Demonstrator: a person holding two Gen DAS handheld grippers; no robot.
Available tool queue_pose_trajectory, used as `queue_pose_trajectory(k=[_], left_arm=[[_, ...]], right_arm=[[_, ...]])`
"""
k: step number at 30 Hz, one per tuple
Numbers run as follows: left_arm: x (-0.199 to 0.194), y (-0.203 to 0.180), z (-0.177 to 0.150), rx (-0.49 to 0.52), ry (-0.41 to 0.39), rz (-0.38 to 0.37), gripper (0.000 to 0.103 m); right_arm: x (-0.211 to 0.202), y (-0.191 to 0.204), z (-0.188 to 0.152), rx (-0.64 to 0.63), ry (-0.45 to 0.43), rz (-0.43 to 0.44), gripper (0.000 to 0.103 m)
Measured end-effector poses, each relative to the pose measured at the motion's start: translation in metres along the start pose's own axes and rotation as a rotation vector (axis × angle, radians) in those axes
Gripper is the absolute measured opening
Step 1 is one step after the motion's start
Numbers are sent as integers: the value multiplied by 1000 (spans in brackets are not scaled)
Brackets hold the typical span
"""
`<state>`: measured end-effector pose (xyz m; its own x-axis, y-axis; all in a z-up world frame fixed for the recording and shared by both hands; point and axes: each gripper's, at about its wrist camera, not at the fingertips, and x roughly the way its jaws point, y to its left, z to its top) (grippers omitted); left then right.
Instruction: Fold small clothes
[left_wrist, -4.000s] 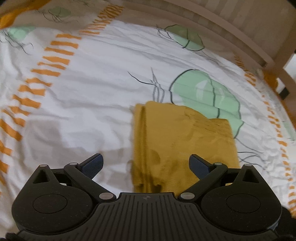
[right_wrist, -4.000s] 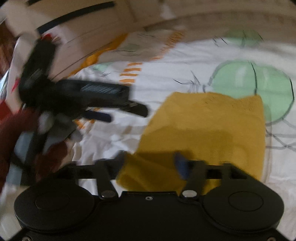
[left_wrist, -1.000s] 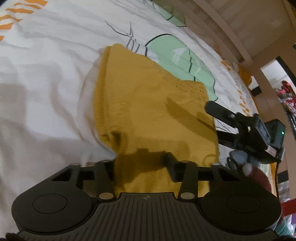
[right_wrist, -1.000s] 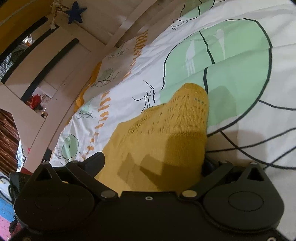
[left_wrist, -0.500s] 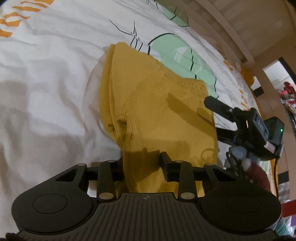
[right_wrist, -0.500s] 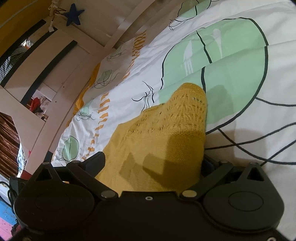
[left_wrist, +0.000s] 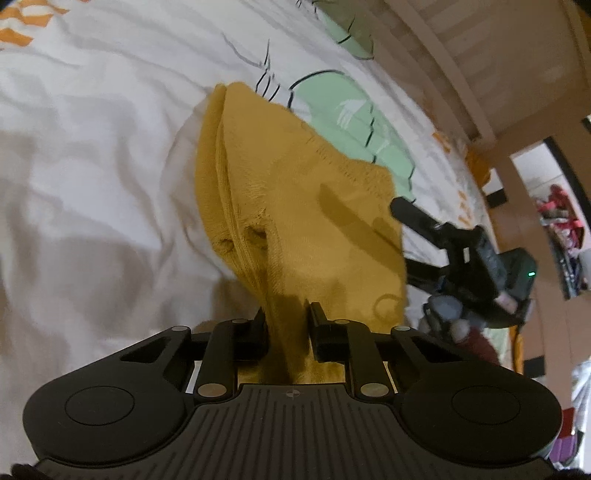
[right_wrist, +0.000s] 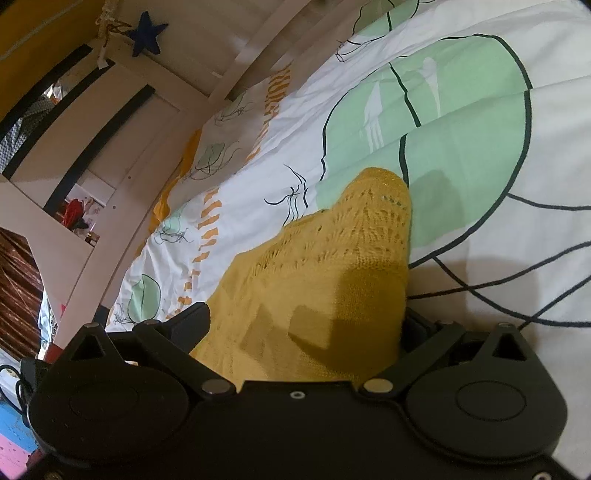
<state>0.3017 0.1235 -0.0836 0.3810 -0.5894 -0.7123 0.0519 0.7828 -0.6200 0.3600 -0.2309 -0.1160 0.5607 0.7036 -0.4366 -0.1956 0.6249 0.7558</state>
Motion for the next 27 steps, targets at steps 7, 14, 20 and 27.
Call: queue_pose_trajectory(k=[7,14,20,27], left_arm=[[16,7,1,-23,39,40,42],[27,8,5,-1,57,-18,13],[14,1,-3,-41,73,-128,13],[-9,-17,-52,-60,114,-183,13]], right_arm=[[-1,-2,0,4,-2,5,102],[1,0,1,0,2,-14,76],[-13,-4,-2,89,13,-80,36],[-60,19,-26,94,58,-129,36]])
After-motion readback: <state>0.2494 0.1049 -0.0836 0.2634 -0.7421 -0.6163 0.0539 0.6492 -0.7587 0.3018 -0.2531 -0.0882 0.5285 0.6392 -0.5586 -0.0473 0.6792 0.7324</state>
